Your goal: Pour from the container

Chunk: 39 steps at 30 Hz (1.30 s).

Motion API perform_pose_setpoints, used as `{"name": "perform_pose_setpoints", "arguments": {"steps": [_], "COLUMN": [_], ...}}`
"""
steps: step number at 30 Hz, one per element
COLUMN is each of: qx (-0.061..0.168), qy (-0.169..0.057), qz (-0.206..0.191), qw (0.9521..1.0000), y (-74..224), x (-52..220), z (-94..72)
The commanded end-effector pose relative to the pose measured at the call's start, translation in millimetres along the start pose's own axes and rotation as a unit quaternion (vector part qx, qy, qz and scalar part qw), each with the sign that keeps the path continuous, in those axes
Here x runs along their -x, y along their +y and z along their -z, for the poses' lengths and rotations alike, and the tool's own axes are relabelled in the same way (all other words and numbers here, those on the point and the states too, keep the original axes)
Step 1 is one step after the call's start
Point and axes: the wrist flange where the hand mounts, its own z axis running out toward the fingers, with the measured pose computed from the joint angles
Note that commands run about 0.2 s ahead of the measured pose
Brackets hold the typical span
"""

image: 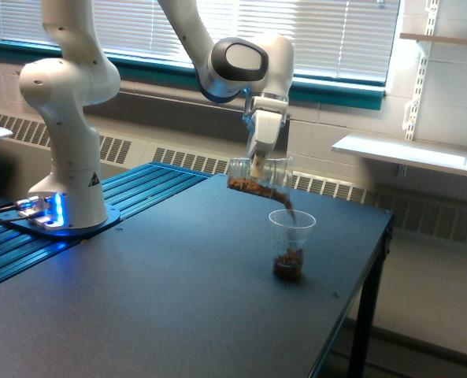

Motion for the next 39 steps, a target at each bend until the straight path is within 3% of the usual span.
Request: {"name": "perform_pose_setpoints", "arguments": {"steps": [1, 21, 39], "qx": [0.01, 0.027, 0.042], "qy": [0.003, 0.0, 0.001], "qz": [0.009, 0.027, 0.03], "qw": [0.9999, 0.9993, 0.9987], "y": [-3, -16, -22], "x": [1, 14, 9], "z": [0.5, -5.6, -0.7]}}
